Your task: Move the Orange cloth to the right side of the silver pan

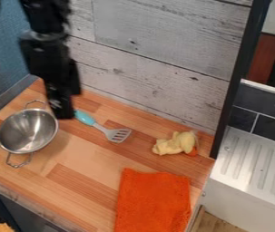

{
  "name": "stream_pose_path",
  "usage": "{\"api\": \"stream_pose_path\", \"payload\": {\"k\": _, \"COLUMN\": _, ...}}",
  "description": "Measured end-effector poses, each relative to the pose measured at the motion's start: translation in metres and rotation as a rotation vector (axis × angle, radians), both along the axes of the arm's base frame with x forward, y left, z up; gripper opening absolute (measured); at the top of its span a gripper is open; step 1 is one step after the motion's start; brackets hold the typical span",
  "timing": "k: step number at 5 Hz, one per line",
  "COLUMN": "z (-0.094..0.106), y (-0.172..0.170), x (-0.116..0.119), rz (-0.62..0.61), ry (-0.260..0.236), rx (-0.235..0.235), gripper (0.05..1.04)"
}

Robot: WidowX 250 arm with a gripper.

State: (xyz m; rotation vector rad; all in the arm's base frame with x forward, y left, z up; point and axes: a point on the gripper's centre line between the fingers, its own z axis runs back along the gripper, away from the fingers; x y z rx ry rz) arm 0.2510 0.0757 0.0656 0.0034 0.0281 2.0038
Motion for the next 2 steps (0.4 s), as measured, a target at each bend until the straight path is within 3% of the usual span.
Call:
{"api": "stream_pose_path", "payload": {"k": 1, "z": -0.009, "y": -0.043, "x": -0.003, "rz": -0.081, "ry": 0.007, "rx": -0.024, "gripper": 1.001}}
{"api": "stream_pose_path", "payload": {"k": 2, "z": -0.019, "y": -0.077, "x": -0.005, "rz": -0.127, "ry": -0.019, "rx": -0.059, "gripper": 1.001}}
